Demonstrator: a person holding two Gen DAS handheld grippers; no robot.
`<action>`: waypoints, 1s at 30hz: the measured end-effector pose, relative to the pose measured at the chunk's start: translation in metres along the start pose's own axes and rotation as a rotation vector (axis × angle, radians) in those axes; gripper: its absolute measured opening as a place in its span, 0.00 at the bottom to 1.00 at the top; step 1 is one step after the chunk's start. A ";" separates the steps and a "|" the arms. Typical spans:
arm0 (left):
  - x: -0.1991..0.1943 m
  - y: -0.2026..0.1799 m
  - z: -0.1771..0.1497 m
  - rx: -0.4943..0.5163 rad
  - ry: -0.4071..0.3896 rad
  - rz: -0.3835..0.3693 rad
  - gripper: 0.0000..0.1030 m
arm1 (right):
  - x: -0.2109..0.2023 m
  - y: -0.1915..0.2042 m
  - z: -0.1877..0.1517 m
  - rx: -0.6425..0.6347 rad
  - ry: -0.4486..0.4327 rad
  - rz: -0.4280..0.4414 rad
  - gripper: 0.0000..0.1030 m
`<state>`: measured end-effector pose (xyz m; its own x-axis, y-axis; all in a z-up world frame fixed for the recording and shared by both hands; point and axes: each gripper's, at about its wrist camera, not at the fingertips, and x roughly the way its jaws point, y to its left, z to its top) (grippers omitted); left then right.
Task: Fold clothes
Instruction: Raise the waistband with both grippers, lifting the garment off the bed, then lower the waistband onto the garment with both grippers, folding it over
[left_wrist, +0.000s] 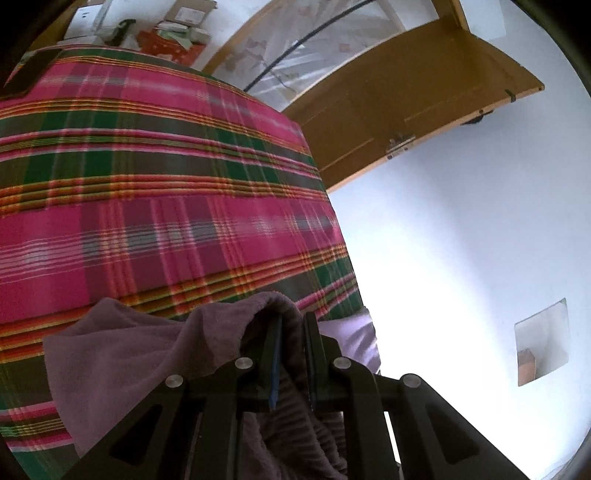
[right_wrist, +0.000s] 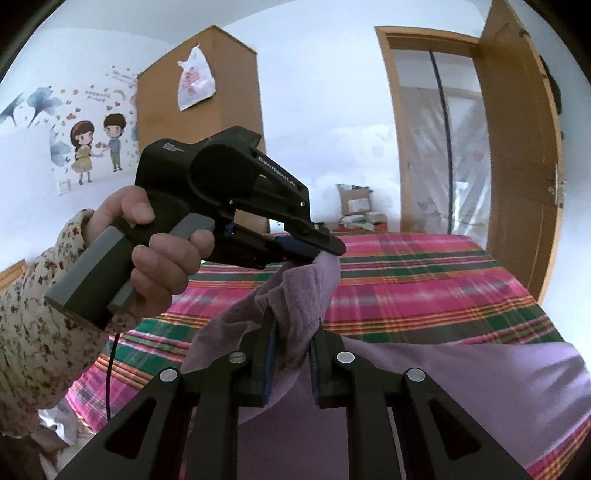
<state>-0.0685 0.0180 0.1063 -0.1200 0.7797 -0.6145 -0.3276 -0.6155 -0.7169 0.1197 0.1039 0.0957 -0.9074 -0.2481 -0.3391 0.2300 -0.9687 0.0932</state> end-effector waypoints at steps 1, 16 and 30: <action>0.003 -0.001 0.000 0.005 0.007 0.002 0.12 | -0.001 -0.002 -0.001 0.004 0.003 -0.005 0.15; 0.015 0.016 -0.021 -0.025 0.033 0.020 0.12 | 0.004 -0.034 -0.036 0.138 0.133 -0.032 0.15; -0.061 0.067 -0.077 -0.114 -0.183 0.129 0.12 | 0.004 -0.073 -0.061 0.297 0.220 -0.002 0.32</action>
<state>-0.0112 -0.0799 0.0700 -0.3254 0.6954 -0.6407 -0.1923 -0.7121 -0.6753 0.1210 0.1736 0.0303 -0.8033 -0.2726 -0.5295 0.0865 -0.9331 0.3491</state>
